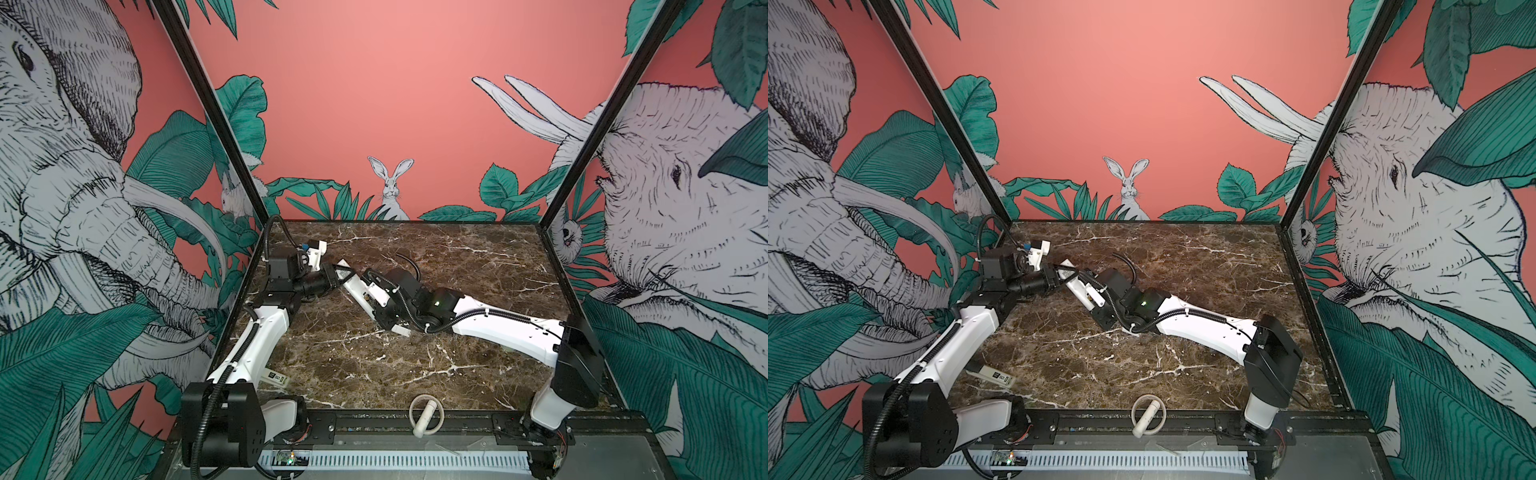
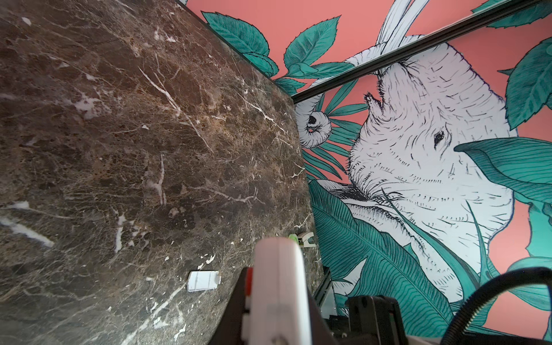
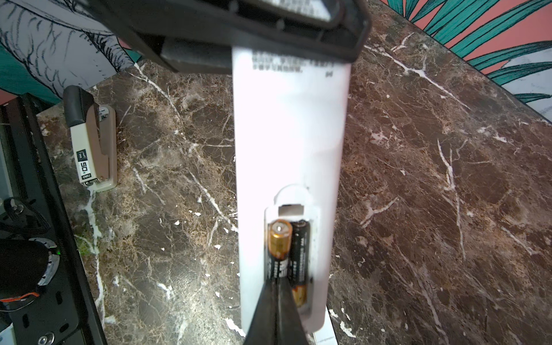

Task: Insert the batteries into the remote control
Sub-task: 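Push the battery fully down beside the first battery with the right gripper, then open the right gripper and lift it away from the remote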

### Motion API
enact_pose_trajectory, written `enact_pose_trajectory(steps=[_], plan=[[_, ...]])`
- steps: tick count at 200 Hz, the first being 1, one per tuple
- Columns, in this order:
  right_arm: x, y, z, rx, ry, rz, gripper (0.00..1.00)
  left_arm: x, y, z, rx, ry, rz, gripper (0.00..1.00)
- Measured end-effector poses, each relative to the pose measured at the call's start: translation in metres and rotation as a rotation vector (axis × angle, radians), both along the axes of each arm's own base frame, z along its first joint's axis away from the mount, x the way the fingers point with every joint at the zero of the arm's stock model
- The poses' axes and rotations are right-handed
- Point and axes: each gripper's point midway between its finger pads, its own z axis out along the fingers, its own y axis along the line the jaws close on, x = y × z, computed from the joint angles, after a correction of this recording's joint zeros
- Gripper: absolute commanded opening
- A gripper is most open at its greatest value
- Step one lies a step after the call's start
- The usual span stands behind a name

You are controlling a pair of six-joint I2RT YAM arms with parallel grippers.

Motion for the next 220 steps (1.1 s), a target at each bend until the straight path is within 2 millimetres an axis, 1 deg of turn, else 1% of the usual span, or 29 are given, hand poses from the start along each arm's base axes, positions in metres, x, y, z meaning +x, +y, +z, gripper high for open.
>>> enact_pose_trajectory(steps=[36, 87, 107, 124, 145, 152, 161, 174, 193, 220], plan=[[-0.005, -0.007, 0.0, -0.018, 0.0, -0.008, 0.03, -0.003, -0.003, 0.002, -0.01, -0.001, -0.021, 0.0], [-0.015, -0.022, 0.013, -0.003, 0.014, -0.022, 0.11, -0.014, -0.014, 0.008, -0.043, -0.002, -0.095, 0.0], [-0.017, -0.028, 0.019, 0.014, 0.03, -0.031, 0.2, -0.017, -0.016, 0.01, -0.056, 0.0, -0.116, 0.0], [-0.018, -0.032, 0.023, 0.039, 0.064, -0.036, 0.24, -0.019, -0.017, 0.011, -0.063, 0.0, -0.128, 0.0], [-0.016, -0.039, 0.024, 0.084, 0.116, -0.048, 0.31, -0.02, -0.018, 0.013, -0.068, -0.004, -0.137, 0.0], [-0.015, -0.042, 0.023, 0.096, 0.133, -0.051, 0.34, -0.02, -0.018, 0.014, -0.069, -0.008, -0.139, 0.0], [-0.015, -0.044, 0.022, 0.113, 0.159, -0.054, 0.42, -0.021, -0.018, 0.016, -0.07, -0.016, -0.142, 0.0], [-0.013, -0.045, 0.024, 0.144, 0.194, -0.057, 0.51, -0.022, -0.019, 0.019, -0.072, -0.029, -0.147, 0.0], [-0.009, -0.044, 0.029, 0.207, 0.241, -0.058, 0.6, -0.024, -0.019, 0.024, -0.077, -0.047, -0.156, 0.0], [-0.004, -0.044, 0.036, 0.325, 0.324, -0.052, 0.67, -0.027, -0.02, 0.031, -0.08, -0.08, -0.164, 0.0]])
